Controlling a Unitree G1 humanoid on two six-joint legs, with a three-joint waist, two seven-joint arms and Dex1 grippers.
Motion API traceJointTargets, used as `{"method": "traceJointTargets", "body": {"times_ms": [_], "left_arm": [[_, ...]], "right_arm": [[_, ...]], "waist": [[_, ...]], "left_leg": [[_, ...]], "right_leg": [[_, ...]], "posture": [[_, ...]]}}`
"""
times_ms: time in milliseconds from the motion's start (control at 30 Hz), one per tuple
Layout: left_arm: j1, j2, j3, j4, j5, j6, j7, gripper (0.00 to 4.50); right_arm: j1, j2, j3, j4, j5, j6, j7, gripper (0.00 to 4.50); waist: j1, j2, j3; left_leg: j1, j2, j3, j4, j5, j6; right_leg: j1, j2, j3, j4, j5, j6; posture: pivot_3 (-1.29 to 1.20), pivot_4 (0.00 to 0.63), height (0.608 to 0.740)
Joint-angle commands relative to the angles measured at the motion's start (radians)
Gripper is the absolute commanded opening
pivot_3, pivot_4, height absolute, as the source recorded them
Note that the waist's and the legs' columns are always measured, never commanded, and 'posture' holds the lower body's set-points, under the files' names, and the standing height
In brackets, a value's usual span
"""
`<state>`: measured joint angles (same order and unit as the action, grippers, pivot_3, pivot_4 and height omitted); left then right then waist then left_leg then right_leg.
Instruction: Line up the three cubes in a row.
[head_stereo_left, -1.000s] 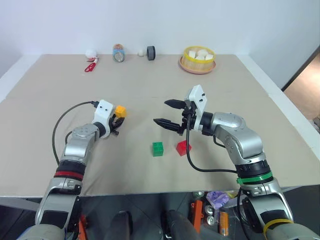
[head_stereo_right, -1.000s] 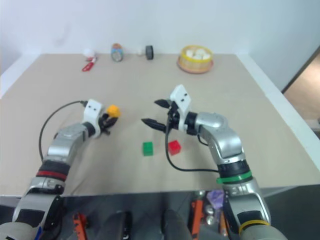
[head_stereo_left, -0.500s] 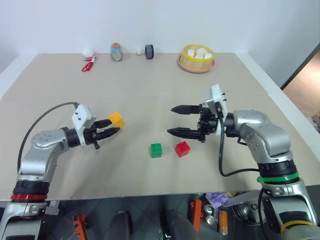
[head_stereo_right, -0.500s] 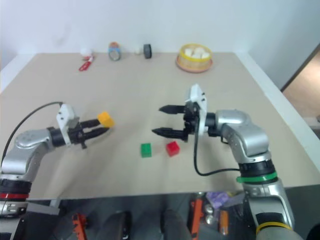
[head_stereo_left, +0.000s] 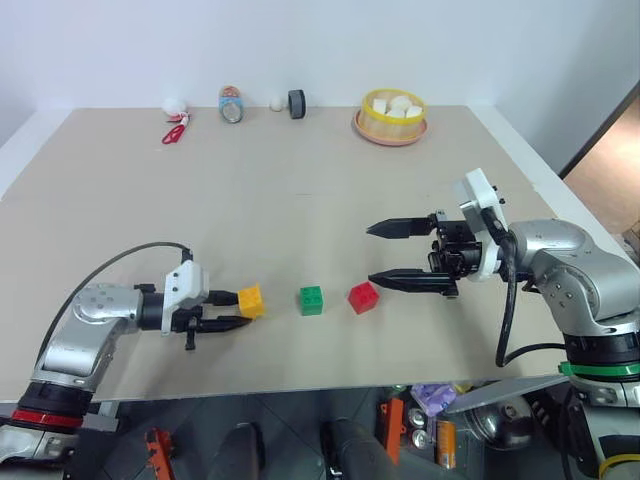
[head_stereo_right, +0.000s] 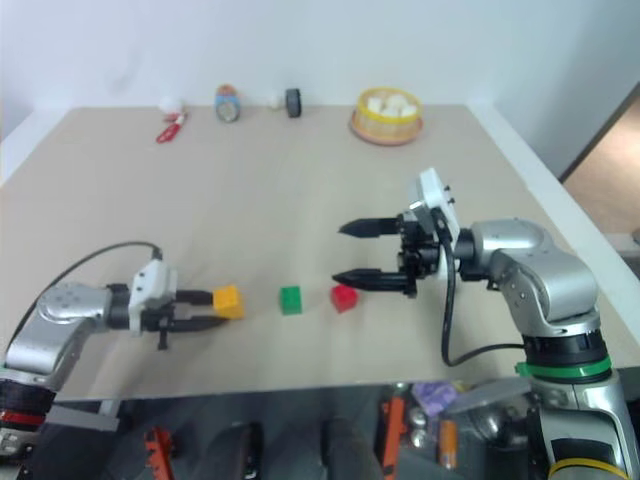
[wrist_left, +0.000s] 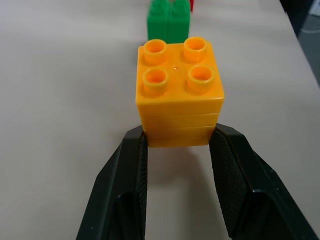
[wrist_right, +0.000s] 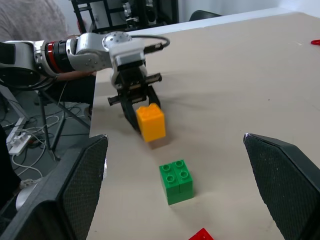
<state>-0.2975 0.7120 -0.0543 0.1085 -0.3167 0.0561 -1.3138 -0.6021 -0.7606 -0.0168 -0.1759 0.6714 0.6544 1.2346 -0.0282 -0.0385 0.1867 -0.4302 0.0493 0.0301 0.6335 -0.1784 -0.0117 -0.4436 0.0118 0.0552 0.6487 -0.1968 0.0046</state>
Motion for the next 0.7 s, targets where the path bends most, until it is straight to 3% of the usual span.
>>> {"method": "traceJointTargets", "body": {"times_ms": [33, 700], "left_arm": [[-0.043, -0.019, -0.008, 0.044, 0.014, -0.05, -0.005, 1.24], [-0.107, -0.037, -0.047, 0.18, 0.055, -0.134, -0.081, 1.24]], "right_arm": [[0.008, -0.004, -0.037, -0.05, 0.018, -0.008, -0.019, 4.5], [0.029, -0.003, -0.035, -0.074, 0.041, 0.0, -0.049, 4.5]], "waist": [[0.001, 0.0, 0.0], [0.001, 0.0, 0.0]], "left_leg": [[0.0, 0.0, 0.0, 0.0, 0.0, 0.0], [0.0, 0.0, 0.0, 0.0, 0.0, 0.0]], "right_leg": [[0.0, 0.0, 0.0, 0.0, 0.0, 0.0], [0.0, 0.0, 0.0, 0.0, 0.0, 0.0]], "posture": [[0.0, 0.15, 0.74], [0.0, 0.15, 0.74]]}}
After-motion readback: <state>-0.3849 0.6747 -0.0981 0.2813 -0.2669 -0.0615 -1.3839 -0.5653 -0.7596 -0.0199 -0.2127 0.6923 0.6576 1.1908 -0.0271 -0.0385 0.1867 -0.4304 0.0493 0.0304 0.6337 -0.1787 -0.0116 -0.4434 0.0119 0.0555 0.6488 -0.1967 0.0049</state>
